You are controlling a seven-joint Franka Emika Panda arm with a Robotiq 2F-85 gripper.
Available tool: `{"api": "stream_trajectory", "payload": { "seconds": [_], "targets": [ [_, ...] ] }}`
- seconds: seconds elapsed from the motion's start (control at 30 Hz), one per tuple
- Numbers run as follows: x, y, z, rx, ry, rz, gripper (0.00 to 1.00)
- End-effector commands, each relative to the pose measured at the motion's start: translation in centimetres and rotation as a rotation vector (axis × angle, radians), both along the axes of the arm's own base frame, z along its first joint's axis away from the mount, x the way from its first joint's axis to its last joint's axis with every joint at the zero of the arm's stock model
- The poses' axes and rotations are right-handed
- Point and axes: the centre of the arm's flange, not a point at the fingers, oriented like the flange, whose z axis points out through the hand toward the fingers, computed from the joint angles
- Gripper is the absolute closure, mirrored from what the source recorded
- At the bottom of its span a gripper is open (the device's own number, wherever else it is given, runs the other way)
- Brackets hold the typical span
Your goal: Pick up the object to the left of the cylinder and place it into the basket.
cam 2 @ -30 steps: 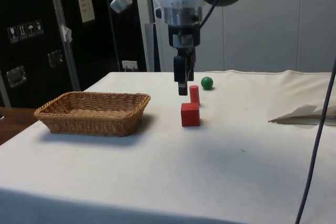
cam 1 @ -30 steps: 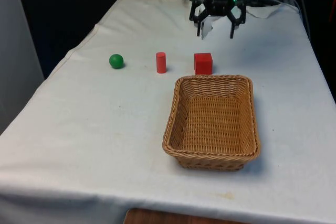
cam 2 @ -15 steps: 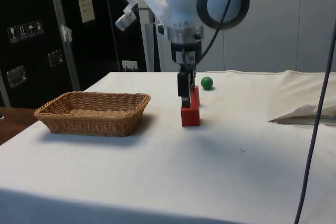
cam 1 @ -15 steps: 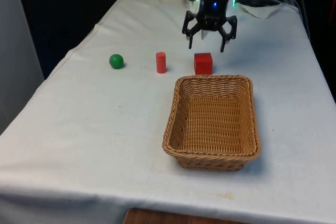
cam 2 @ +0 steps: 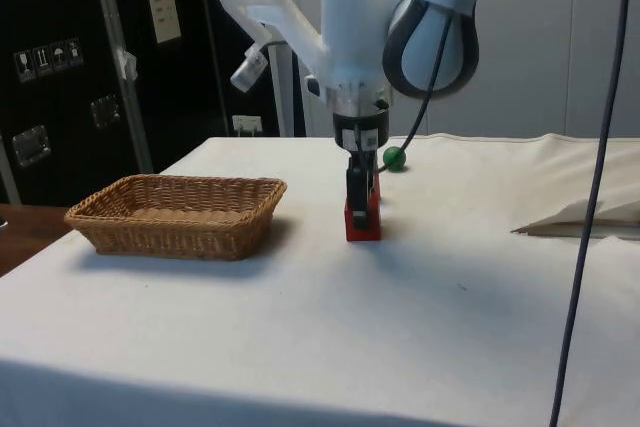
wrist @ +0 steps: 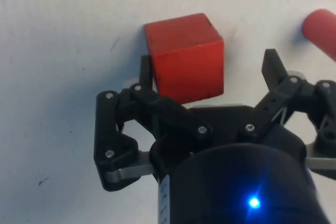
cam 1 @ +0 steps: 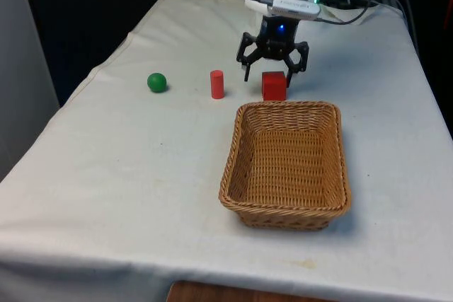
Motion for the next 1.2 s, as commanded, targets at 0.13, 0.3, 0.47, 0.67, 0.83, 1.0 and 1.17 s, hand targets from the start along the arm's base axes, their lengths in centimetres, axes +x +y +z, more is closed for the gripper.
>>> {"api": "stream_trajectory", "payload": {
  "seconds": [0.13, 0.3, 0.47, 0.67, 0.83, 1.0, 1.17],
  "targets": [
    [-0.1, -0.2, -0.3, 0.0, -0.008, 0.009, 0.37],
    [-0.1, -0.3, -0.5, -0.003, -0.008, 0.013, 0.97],
    [0.0, -0.3, -0.5, -0.004, -0.009, 0.014, 0.96],
    [0.7, -0.5, 0.4, -0.006, -0.013, 0.011, 0.96],
    [1.7, -0.6, 1.6, -0.004, -0.024, 0.006, 0.96],
    [2.7, -0.4, 3.1, 0.008, -0.034, 0.002, 0.96],
    [3.9, -0.6, 4.9, 0.008, -0.04, 0.001, 0.96]
  ]
}}
